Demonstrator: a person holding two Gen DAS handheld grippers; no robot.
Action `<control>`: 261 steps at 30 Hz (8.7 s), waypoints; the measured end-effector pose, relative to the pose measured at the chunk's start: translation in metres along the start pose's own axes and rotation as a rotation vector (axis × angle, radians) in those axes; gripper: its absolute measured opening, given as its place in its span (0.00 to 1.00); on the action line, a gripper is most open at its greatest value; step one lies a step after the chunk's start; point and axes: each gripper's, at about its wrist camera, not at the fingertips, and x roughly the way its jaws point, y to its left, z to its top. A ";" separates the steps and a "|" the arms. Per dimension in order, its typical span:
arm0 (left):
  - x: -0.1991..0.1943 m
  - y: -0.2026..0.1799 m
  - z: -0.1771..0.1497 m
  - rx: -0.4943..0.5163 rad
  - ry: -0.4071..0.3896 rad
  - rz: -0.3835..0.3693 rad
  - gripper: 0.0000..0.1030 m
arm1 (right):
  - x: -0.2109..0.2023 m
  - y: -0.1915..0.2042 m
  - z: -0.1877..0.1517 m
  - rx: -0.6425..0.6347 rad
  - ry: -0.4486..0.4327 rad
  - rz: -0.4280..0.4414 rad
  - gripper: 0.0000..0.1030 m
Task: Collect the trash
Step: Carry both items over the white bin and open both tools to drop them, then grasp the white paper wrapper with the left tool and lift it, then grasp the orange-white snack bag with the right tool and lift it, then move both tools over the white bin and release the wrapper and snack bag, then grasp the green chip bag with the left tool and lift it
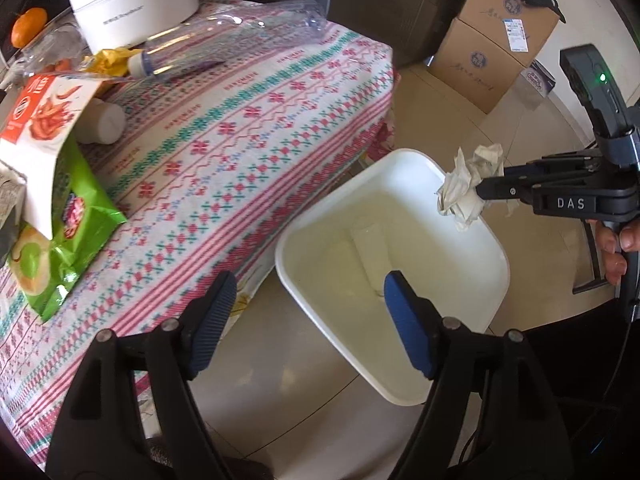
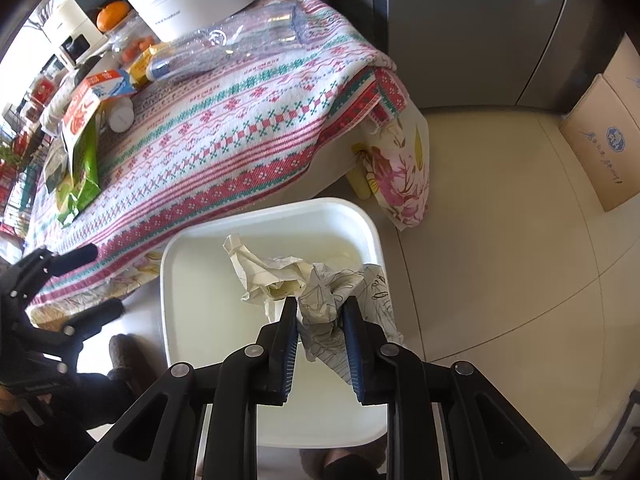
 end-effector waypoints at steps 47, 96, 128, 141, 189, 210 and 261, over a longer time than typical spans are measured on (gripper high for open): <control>-0.069 0.255 -0.008 -0.593 -0.211 0.141 0.85 | -0.023 0.113 0.075 -0.057 -0.134 0.016 0.75; -0.118 0.248 -0.048 -0.497 -0.254 0.173 0.18 | 0.056 0.252 0.154 0.083 -0.202 0.410 0.74; -0.115 0.252 -0.047 -0.535 -0.243 0.175 0.19 | 0.074 0.244 0.183 0.320 -0.243 0.883 0.25; -0.131 0.236 -0.042 -0.498 -0.301 0.185 0.18 | 0.003 0.262 0.169 0.103 -0.363 0.729 0.03; -0.113 0.160 -0.036 -0.312 -0.237 0.102 0.18 | -0.059 0.232 0.069 -0.282 -0.221 0.396 0.01; -0.029 -0.028 -0.026 0.118 -0.032 -0.143 0.19 | -0.059 0.046 -0.023 -0.130 -0.140 0.104 0.02; -0.056 0.174 -0.021 -0.493 -0.166 0.205 0.91 | -0.049 0.085 0.017 -0.142 -0.160 -0.041 0.69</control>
